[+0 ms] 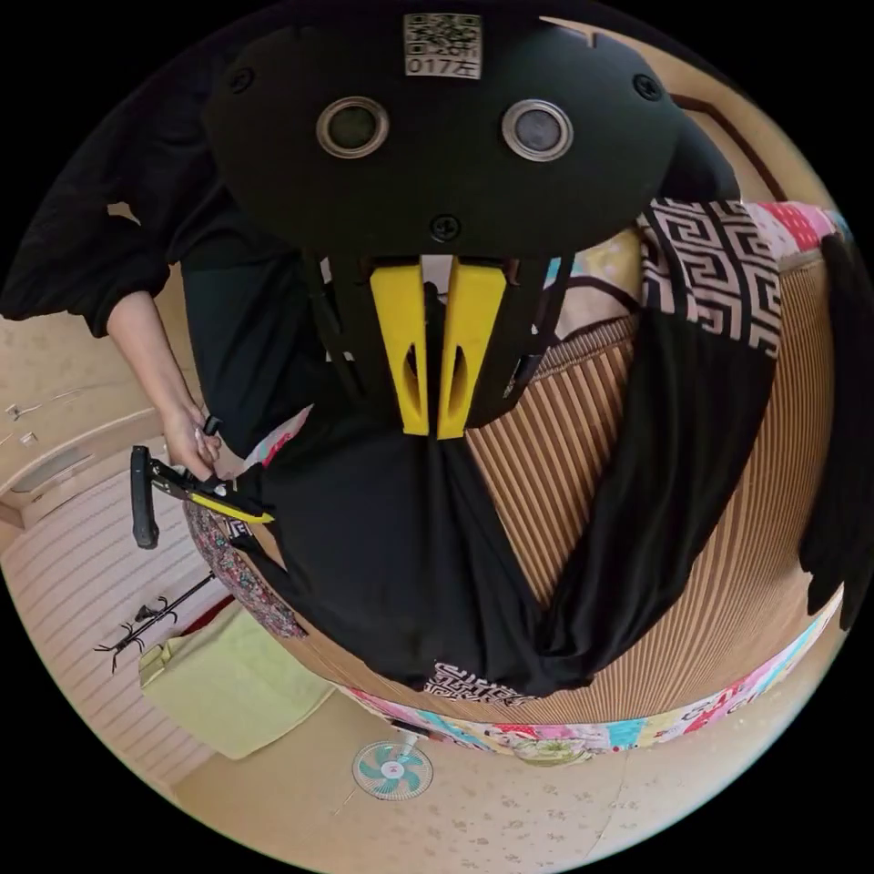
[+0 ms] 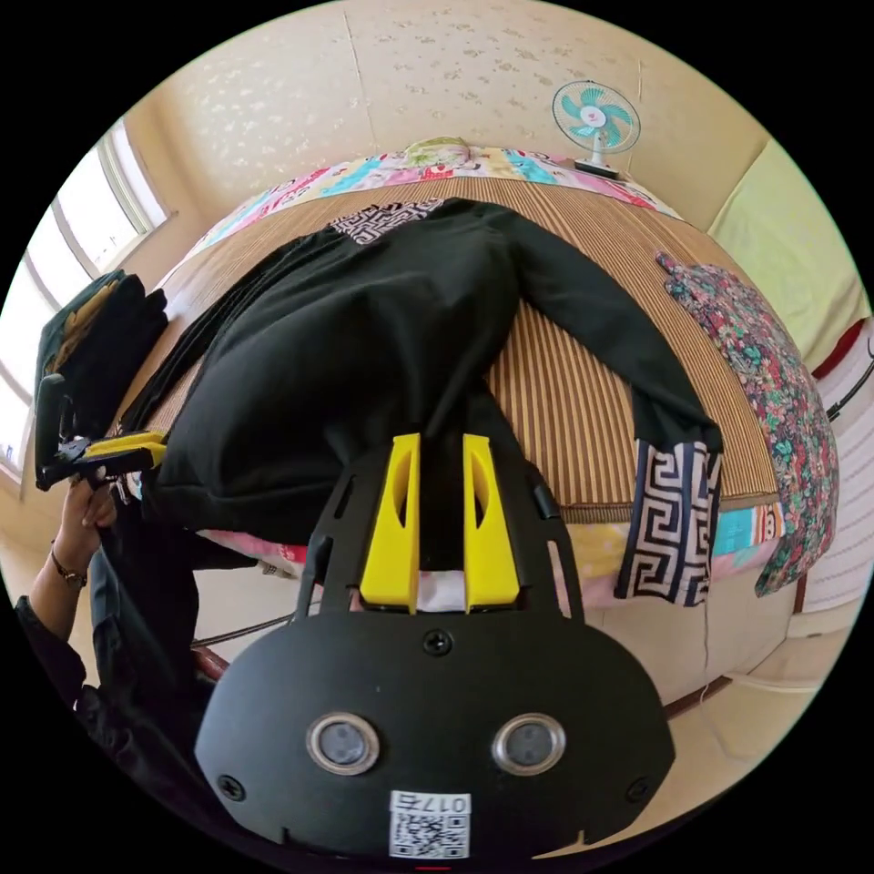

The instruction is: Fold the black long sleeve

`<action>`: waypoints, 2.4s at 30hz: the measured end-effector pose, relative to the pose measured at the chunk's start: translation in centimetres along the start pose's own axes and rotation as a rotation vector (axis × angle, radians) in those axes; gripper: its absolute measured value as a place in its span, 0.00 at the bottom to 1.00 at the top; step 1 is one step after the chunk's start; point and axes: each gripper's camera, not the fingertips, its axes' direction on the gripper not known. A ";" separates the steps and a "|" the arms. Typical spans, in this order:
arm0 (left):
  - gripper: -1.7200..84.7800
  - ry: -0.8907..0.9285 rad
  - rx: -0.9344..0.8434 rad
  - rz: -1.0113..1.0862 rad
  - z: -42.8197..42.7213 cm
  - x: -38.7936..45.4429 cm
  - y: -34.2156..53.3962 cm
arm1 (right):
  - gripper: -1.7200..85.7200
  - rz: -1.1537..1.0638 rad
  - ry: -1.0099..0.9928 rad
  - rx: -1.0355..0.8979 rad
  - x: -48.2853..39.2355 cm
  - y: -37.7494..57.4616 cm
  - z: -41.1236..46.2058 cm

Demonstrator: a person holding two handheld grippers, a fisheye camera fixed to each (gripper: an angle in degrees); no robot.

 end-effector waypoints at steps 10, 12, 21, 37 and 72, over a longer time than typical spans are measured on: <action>0.17 0.466 0.311 -0.734 -12.6 -15.9 15.5 | 0.09 0.132 -0.052 -0.090 2.7 5.2 -3.9; 0.18 0.585 0.415 -0.877 -13.2 -19.4 18.7 | 0.09 0.183 -0.080 -0.057 3.2 6.2 -3.6; 0.17 0.594 0.648 -1.176 -16.7 -28.7 25.5 | 0.10 0.156 -0.003 -0.067 2.0 5.3 -4.4; 0.05 0.021 1.084 -0.649 -42.5 -19.1 19.7 | 0.07 0.320 -0.216 -0.040 7.2 4.9 -7.4; 0.07 0.169 0.082 -0.334 -5.5 3.1 19.4 | 0.08 0.357 -0.213 -0.113 16.7 -3.1 -18.1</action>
